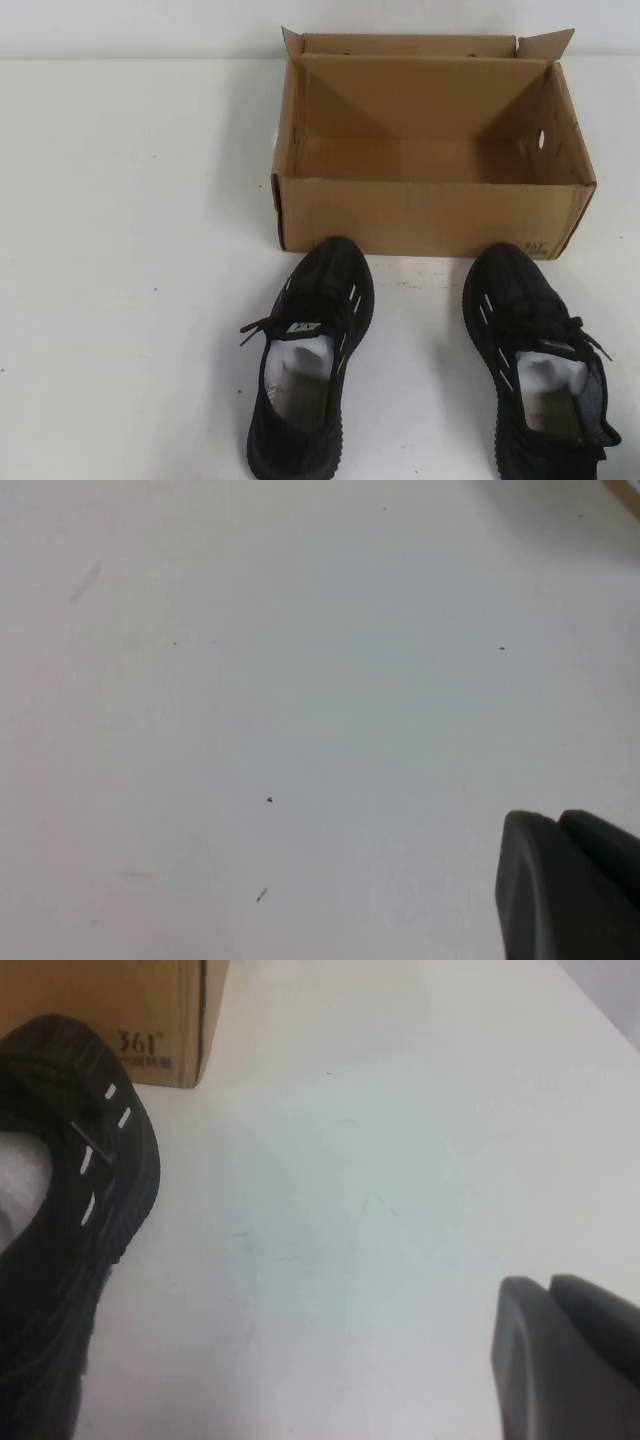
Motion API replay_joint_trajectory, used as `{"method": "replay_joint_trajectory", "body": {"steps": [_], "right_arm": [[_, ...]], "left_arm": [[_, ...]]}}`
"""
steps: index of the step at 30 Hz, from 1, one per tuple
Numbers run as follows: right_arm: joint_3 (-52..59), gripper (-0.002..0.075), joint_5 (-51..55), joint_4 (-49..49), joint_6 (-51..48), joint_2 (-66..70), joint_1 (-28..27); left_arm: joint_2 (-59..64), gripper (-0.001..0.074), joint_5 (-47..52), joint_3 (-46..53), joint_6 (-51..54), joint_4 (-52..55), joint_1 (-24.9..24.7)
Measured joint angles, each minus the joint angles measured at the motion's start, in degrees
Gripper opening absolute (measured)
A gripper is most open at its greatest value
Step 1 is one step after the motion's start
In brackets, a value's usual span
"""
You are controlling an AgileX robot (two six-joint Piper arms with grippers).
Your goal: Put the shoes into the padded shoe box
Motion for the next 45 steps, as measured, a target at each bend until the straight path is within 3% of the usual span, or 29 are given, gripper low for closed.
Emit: {"method": "replay_joint_trajectory", "body": {"steps": [38,41,45], "right_arm": [[0.0,-0.0008,-0.2,0.1,0.0,0.0,0.0],[0.0,-0.0008,-1.9,3.7,0.0,0.0,0.0],[0.0,-0.0008,-4.9,16.0,0.0,0.0,0.0]], "left_arm": [[0.0,-0.0004,0.0,0.0,0.0,0.0,0.0],[0.0,-0.0004,0.0,0.0,0.0,0.0,0.0],[0.0,-0.0004,0.0,0.0,0.0,0.0,0.0]]}}
